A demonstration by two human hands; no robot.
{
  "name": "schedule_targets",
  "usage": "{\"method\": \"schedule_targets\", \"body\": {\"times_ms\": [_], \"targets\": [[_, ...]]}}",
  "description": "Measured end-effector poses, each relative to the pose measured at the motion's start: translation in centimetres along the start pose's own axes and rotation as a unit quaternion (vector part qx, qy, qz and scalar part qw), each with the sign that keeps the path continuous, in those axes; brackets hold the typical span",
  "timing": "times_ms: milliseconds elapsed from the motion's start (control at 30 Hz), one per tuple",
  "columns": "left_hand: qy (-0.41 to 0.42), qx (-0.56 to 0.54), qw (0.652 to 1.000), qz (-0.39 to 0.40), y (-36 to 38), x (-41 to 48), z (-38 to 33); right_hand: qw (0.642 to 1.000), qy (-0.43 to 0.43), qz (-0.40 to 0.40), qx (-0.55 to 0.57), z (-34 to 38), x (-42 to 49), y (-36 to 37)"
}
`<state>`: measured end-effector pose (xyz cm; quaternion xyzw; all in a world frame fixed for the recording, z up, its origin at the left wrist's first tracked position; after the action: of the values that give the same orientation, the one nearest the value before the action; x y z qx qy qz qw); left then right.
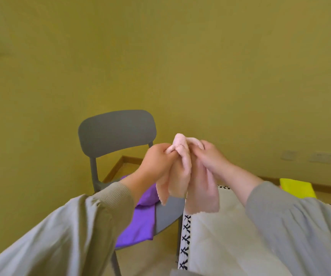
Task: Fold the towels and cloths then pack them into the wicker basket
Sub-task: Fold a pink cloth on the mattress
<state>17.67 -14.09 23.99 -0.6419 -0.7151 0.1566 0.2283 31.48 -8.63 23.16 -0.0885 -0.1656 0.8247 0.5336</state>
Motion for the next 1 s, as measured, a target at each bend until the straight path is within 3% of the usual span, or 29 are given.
{"method": "schedule_targets", "body": {"times_ms": [167, 267, 400, 500, 667, 800, 1000], "targets": [[-0.025, -0.053, 0.998, -0.039, -1.8, -1.8, -6.6, 0.989, -0.069, -0.115, -0.069, 5.9, -4.9, -5.1], [-0.037, -0.063, 0.996, -0.046, -2.2, -2.3, -9.7, 0.992, -0.088, -0.071, -0.061, 8.5, -7.5, -5.9], [-0.030, -0.032, 0.998, -0.036, -1.7, -3.0, -14.2, 0.995, -0.046, 0.003, -0.093, 9.9, -10.4, -5.3], [-0.018, -0.008, 0.999, -0.028, -1.6, -3.6, -16.5, 0.989, -0.030, -0.035, -0.142, 11.1, -11.4, -6.2], [0.002, 0.016, 0.999, -0.032, -2.9, -4.8, -18.8, 0.991, -0.023, -0.064, -0.112, 13.6, -12.1, -7.3], [0.018, 0.029, 0.999, -0.035, -4.7, -5.3, -19.5, 0.989, -0.068, -0.084, -0.105, 16.4, -12.6, -7.8], [0.046, -0.026, 0.998, 0.037, -5.0, -6.2, -19.8, 0.976, -0.118, -0.113, -0.146, 19.1, -12.5, -7.9]]}}
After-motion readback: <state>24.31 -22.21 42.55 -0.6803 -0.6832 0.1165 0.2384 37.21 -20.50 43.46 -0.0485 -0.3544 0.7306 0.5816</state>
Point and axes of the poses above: each hand's wrist, its own x-axis towards the middle knuckle, its own y-axis out of the palm, z = x × y, the point moved 9 cm from there along x, towards the middle knuckle, and after that the axes turned 7 degrees about z, right-handed, at the moved point
